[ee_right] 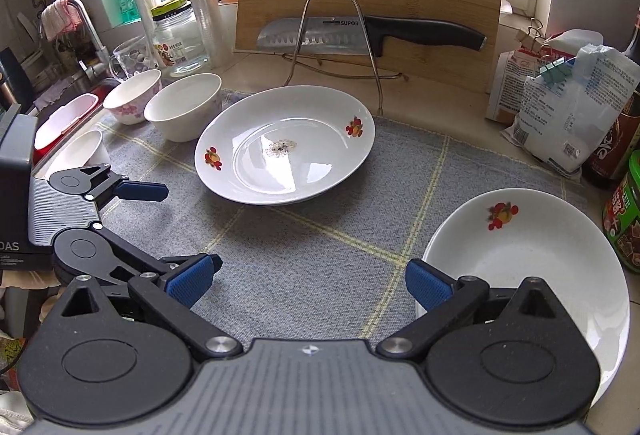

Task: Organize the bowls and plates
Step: 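Move the right gripper to the stained flower-print white plate on the mat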

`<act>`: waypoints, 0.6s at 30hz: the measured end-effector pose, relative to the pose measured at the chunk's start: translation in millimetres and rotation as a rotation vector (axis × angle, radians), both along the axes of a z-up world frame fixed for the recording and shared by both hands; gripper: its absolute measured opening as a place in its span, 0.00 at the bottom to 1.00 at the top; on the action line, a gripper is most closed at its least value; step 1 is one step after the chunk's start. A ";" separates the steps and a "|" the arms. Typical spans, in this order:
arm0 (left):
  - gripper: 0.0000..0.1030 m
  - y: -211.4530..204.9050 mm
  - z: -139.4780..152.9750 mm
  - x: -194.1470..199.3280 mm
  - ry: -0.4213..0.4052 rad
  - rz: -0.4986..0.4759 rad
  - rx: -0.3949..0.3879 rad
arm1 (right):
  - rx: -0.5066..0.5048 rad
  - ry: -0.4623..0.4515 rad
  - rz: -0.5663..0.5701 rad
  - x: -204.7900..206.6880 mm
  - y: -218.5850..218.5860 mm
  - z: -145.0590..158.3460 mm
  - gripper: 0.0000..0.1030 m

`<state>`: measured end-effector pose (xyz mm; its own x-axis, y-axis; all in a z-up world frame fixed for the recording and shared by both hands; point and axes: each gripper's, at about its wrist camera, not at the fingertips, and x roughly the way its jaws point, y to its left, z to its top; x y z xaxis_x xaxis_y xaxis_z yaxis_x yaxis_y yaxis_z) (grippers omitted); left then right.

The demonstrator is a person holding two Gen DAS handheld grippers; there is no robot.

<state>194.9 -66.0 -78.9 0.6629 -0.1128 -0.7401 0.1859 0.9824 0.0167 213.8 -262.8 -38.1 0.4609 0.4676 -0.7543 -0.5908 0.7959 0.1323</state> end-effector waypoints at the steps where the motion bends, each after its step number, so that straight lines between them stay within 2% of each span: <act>1: 0.99 1.9 -1.3 2.1 0.000 -0.006 -0.004 | -0.007 0.001 -0.004 1.2 2.5 -0.2 1.00; 9: 1.00 7.1 -8.4 24.6 -0.032 -0.075 -0.013 | -0.041 0.021 -0.029 26.4 21.7 -5.7 1.00; 18: 1.00 10.0 -9.6 36.2 -0.052 -0.072 -0.019 | -0.018 0.073 0.004 66.3 43.1 -11.4 1.00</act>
